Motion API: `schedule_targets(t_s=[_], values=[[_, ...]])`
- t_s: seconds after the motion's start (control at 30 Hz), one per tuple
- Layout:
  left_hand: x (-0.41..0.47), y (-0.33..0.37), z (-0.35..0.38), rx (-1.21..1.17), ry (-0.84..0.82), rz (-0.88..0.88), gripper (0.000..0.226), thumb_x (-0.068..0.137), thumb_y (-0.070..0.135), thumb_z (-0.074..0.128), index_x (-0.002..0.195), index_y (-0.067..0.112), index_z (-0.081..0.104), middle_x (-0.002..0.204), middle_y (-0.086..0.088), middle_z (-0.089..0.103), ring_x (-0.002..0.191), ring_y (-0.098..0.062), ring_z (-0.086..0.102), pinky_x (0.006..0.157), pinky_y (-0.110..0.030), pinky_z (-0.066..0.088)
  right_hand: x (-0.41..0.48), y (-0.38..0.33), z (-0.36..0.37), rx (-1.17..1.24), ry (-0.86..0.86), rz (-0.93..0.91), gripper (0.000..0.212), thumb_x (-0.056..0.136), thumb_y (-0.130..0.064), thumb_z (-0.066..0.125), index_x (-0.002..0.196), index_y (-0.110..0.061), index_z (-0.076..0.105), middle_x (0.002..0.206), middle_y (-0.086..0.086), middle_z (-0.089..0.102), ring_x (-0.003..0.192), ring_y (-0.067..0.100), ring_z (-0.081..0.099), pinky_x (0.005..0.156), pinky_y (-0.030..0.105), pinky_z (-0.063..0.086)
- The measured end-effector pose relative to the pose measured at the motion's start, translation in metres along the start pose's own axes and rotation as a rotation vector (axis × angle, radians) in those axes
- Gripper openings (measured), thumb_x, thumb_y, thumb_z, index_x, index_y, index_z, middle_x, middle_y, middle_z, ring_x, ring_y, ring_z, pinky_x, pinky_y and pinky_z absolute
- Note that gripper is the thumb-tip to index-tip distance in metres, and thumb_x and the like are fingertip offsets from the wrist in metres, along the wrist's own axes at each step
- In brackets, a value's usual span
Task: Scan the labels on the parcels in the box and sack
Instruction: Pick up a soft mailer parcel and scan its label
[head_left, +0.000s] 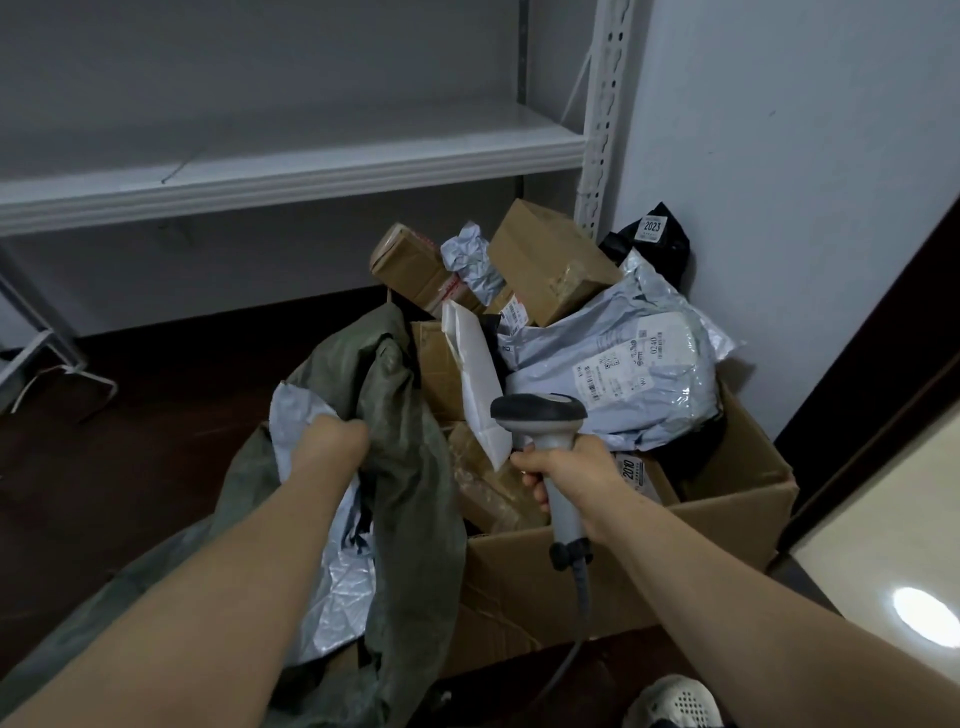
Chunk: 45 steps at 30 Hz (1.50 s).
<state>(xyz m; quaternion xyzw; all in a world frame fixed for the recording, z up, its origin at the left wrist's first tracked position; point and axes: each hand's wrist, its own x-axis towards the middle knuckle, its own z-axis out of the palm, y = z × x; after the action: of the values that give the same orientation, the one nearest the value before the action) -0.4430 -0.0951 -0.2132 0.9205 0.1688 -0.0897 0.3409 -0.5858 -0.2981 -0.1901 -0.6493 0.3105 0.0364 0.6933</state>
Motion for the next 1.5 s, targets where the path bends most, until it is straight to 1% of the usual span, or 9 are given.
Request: schedule_targets(t_s=[0.2, 0.43, 0.63, 0.73, 0.97, 1.1, 1.23, 1.37, 1.5], values=[[-0.018, 0.016, 0.012, 0.030, 0.495, 0.045, 0.061, 0.080, 0.031, 0.066, 0.128, 0.003, 0.040, 0.141, -0.021, 0.029, 0.131, -0.040, 0.027, 0.104, -0.056, 0.031, 0.008, 0.001, -0.011, 0.041, 0.009, 0.027, 0.011, 0.083, -0.004, 0.068, 0.075, -0.005, 0.061, 0.057, 0.008, 0.055, 0.043, 0.014, 0.046, 0.046, 0.022, 0.040], [0.003, -0.021, 0.011, -0.144, 0.295, -0.176, 0.121, 0.074, 0.025, 0.081, 0.152, 0.021, -0.012, 0.158, -0.018, -0.004, 0.135, -0.044, 0.030, 0.110, -0.052, 0.028, 0.013, 0.005, -0.012, 0.014, -0.014, 0.030, 0.012, 0.083, -0.005, 0.069, 0.075, -0.006, 0.060, 0.058, 0.007, 0.055, 0.045, 0.014, 0.047, 0.045, 0.022, 0.040], [-0.003, 0.008, 0.016, 0.023, 0.425, 0.304, 0.055, 0.086, 0.021, 0.055, 0.137, 0.004, 0.041, 0.134, -0.025, 0.041, 0.122, -0.039, 0.040, 0.100, -0.047, 0.037, 0.019, 0.001, -0.006, 0.006, 0.006, 0.009, 0.013, 0.083, -0.006, 0.069, 0.074, -0.005, 0.060, 0.057, 0.007, 0.056, 0.045, 0.015, 0.048, 0.047, 0.023, 0.041], [-0.009, 0.049, 0.035, -0.135, 0.220, 0.516, 0.040, 0.087, 0.022, 0.051, 0.124, 0.009, 0.056, 0.112, -0.014, 0.060, 0.101, -0.028, 0.058, 0.089, -0.040, 0.049, 0.024, -0.004, -0.005, 0.045, 0.009, 0.009, 0.013, 0.083, -0.005, 0.069, 0.073, -0.006, 0.061, 0.057, 0.007, 0.056, 0.044, 0.014, 0.048, 0.048, 0.024, 0.042], [-0.015, 0.089, 0.099, -0.105, -0.275, 0.154, 0.048, 0.091, 0.024, 0.064, 0.124, -0.005, 0.048, 0.112, -0.018, 0.058, 0.059, -0.015, 0.048, 0.025, -0.013, 0.035, 0.036, -0.004, -0.012, 0.076, -0.028, 0.064, 0.013, 0.082, -0.006, 0.070, 0.072, -0.004, 0.061, 0.054, 0.006, 0.057, 0.043, 0.014, 0.049, 0.047, 0.026, 0.043], [-0.006, 0.081, 0.109, -0.036, -0.163, 0.137, 0.024, 0.092, 0.012, 0.058, 0.111, -0.003, 0.060, 0.112, -0.017, 0.063, 0.088, -0.029, 0.061, 0.065, -0.027, 0.055, 0.040, -0.003, -0.018, 0.112, -0.019, 0.063, 0.012, 0.081, -0.007, 0.072, 0.075, -0.004, 0.062, 0.052, 0.004, 0.058, 0.043, 0.013, 0.051, 0.048, 0.026, 0.044], [-0.011, 0.095, 0.087, -0.351, -0.220, 0.092, 0.032, 0.097, 0.009, 0.046, 0.125, -0.005, 0.054, 0.118, -0.018, 0.063, 0.094, -0.028, 0.068, 0.050, -0.025, 0.052, 0.031, -0.013, -0.020, 0.175, -0.004, 0.030, 0.012, 0.082, -0.005, 0.069, 0.075, -0.003, 0.060, 0.054, 0.008, 0.057, 0.042, 0.015, 0.049, 0.046, 0.025, 0.042], [-0.023, 0.094, 0.072, -0.324, -0.295, 0.149, 0.032, 0.091, 0.008, 0.051, 0.121, 0.004, 0.060, 0.123, -0.019, 0.061, 0.109, -0.034, 0.062, 0.087, -0.044, 0.055, 0.016, -0.024, -0.019, 0.213, -0.004, 0.000, 0.011, 0.082, -0.005, 0.069, 0.077, -0.003, 0.060, 0.055, 0.008, 0.058, 0.043, 0.015, 0.048, 0.046, 0.025, 0.042], [-0.025, 0.089, 0.088, -0.245, -0.352, 0.188, 0.044, 0.089, 0.001, 0.056, 0.132, 0.012, 0.056, 0.139, -0.014, 0.048, 0.112, -0.027, 0.057, 0.098, -0.029, 0.047, 0.018, -0.022, -0.021, 0.202, -0.008, 0.004, 0.010, 0.082, -0.004, 0.069, 0.076, -0.004, 0.061, 0.053, 0.007, 0.058, 0.042, 0.015, 0.049, 0.047, 0.025, 0.043]])
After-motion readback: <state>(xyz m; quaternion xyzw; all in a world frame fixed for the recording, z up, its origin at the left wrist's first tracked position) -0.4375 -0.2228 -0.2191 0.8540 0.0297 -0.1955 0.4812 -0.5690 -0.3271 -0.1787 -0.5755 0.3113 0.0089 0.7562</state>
